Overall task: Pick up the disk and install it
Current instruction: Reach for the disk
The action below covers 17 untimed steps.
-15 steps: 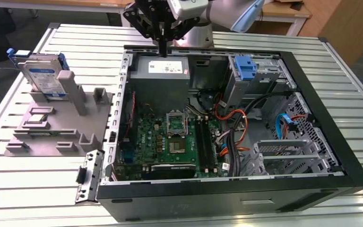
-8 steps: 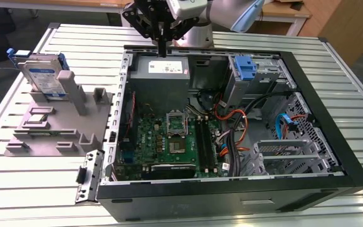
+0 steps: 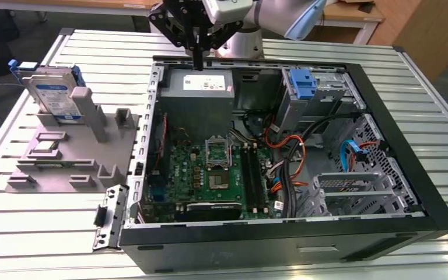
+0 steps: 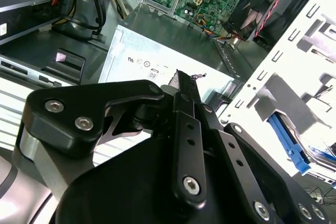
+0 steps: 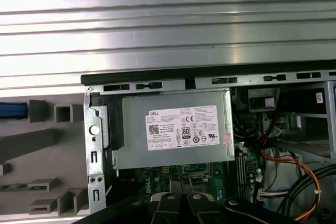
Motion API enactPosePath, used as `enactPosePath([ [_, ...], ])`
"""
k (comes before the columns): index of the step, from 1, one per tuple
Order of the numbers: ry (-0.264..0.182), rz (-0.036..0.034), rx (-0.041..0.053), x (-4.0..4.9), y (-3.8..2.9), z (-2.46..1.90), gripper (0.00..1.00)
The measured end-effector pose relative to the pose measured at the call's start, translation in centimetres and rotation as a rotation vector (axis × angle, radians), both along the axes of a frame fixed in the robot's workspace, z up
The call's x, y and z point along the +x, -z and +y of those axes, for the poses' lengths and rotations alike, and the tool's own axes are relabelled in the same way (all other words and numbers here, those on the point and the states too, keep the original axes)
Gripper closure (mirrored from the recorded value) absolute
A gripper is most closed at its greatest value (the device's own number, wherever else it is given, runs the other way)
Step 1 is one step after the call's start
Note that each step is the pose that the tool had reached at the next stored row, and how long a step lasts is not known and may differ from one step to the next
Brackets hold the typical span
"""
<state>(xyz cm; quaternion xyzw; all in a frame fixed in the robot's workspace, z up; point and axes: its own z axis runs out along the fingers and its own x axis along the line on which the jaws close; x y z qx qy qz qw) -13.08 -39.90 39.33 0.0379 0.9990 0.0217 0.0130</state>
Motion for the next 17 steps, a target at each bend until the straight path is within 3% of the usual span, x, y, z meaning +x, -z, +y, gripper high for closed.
enactPosePath([
  [5, 0.000, 0.0000, 0.0001, -0.19, 0.01, 0.00, 0.89],
  [17, 0.000, -0.0001, 0.0001, -1.73, 0.03, 0.00, 0.89],
])
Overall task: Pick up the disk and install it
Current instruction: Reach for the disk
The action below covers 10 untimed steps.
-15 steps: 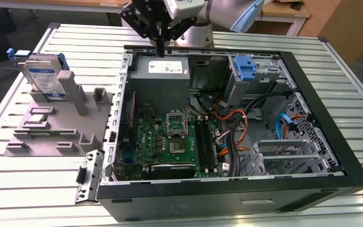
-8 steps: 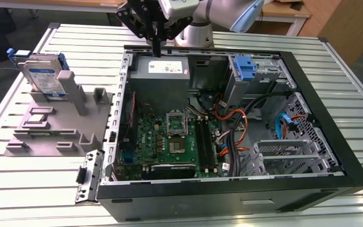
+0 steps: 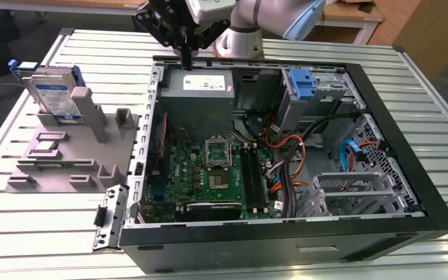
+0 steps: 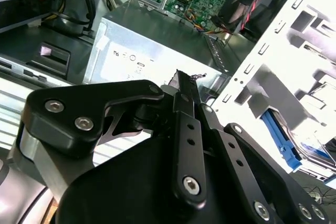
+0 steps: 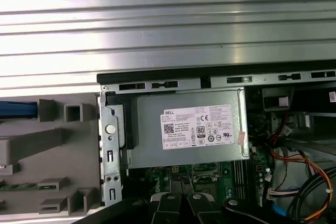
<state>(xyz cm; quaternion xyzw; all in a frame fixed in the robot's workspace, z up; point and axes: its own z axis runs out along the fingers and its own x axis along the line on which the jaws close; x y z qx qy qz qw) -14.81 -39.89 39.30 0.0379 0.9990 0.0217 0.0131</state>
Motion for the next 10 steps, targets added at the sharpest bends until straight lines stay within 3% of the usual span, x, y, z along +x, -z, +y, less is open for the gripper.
enactPosePath([
  [10, 0.000, 0.0000, -0.0001, -0.85, 0.00, 0.00, 0.89],
])
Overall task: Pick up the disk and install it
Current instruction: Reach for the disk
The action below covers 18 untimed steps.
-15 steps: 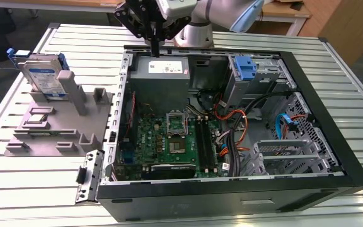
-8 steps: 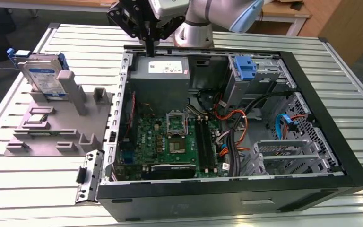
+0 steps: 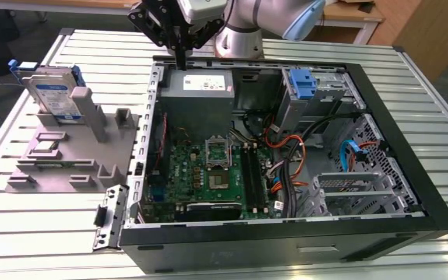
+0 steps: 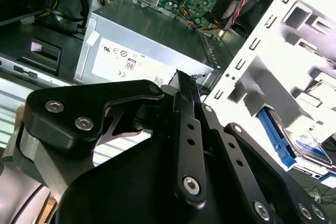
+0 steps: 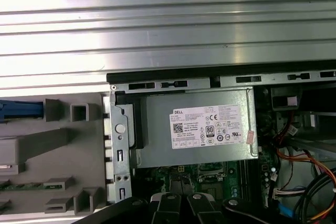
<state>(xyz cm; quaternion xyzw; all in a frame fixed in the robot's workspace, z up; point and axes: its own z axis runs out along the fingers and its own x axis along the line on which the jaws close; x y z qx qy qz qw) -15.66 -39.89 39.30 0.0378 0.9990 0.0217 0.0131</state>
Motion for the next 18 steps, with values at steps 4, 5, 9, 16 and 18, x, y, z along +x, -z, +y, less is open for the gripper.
enactPosePath([
  [4, 0.000, 0.0000, 0.0000, -0.02, 0.00, 0.00, 0.89],
  [5, 0.000, 0.0000, 0.0000, -0.02, 0.00, 0.00, 0.89],
  [9, 0.000, 0.0000, 0.0000, -0.16, 0.00, -0.01, 0.89],
  [16, 0.000, 0.0000, 0.0000, -0.84, 0.00, 0.00, 0.89],
  [18, 0.000, 0.0000, 0.0000, -1.12, 0.00, 0.00, 0.89],
])
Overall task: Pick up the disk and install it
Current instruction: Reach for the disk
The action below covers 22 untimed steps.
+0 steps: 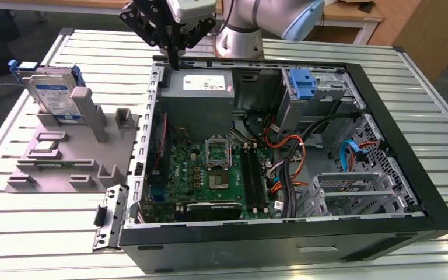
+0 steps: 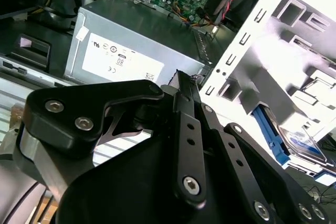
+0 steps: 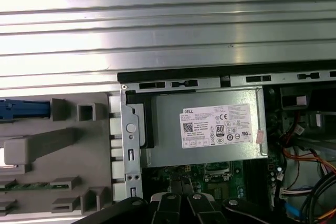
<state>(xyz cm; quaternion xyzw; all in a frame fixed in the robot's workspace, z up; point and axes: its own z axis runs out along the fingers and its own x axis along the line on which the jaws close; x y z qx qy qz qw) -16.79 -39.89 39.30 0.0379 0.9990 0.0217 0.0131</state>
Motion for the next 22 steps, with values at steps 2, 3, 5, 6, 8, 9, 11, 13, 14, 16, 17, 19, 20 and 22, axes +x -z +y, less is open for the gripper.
enactPosePath([
  [2, 0.000, 0.0000, 0.0000, -0.30, 0.00, 0.00, 0.89],
  [3, 0.000, 0.0000, 0.0000, -0.45, 0.00, 0.00, 0.89],
  [5, 0.000, -0.0001, 0.0000, -0.76, 0.00, 0.00, 0.89],
  [6, 0.000, 0.0000, 0.0000, -0.91, 0.00, 0.00, 0.89],
  [8, 0.000, 0.0000, 0.0000, -1.22, 0.00, 0.00, 0.89],
  [9, 0.000, 0.0000, 0.0000, -1.37, 0.01, 0.00, 0.89],
  [11, 0.000, -0.0001, 0.0000, -1.60, 0.01, 0.00, 0.89],
  [13, 0.000, 0.0000, 0.0001, -1.67, 0.01, 0.00, 0.89],
  [14, 0.000, -0.0001, 0.0000, -1.68, 0.01, 0.00, 0.89],
  [16, 0.000, 0.0000, 0.0000, -1.70, 0.00, 0.00, 0.89],
  [17, 0.000, 0.0000, 0.0000, -1.70, 0.01, 0.00, 0.89],
  [19, 0.000, 0.0000, 0.0000, -1.72, 0.01, 0.00, 0.89],
  [20, 0.000, 0.0000, 0.0000, -1.72, 0.01, 0.00, 0.89],
  [22, 0.000, 0.0000, 0.0000, -1.73, 0.00, 0.00, 0.89],
])
